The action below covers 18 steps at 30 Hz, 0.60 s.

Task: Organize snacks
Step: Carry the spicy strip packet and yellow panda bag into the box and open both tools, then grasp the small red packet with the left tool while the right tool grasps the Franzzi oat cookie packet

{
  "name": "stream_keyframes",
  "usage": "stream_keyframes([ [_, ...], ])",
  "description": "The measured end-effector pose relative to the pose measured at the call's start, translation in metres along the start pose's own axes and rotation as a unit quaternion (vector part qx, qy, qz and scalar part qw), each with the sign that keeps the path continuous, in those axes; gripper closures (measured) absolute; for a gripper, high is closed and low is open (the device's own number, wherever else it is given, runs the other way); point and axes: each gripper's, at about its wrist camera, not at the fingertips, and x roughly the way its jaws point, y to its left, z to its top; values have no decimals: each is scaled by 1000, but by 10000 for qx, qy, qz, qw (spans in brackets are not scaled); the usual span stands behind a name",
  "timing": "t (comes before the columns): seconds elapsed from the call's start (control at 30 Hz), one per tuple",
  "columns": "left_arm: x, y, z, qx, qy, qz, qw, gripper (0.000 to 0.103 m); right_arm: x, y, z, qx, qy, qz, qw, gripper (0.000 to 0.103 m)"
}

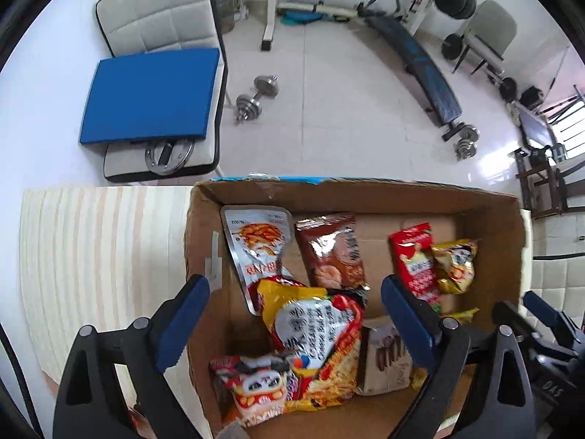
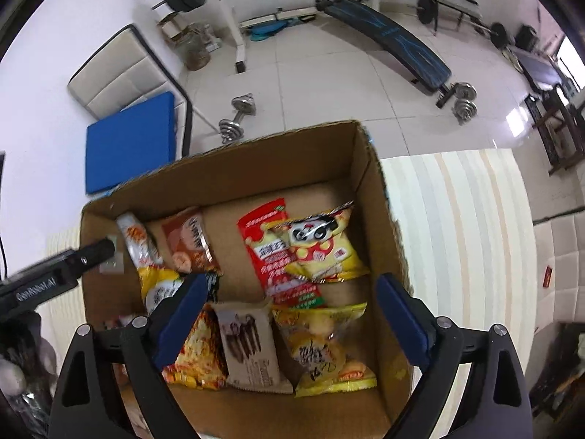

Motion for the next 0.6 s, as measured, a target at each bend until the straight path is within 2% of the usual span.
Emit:
stream_keyframes([
  [0.37,-56,-2,-52,122,-468,-15,9988,7,-47,25,-39,-342,-189,223,9990,7],
  [0.6,-101,3,-97,182,-873,196,9958,7,-78,35,-81,-445,-214,526,9974,7],
])
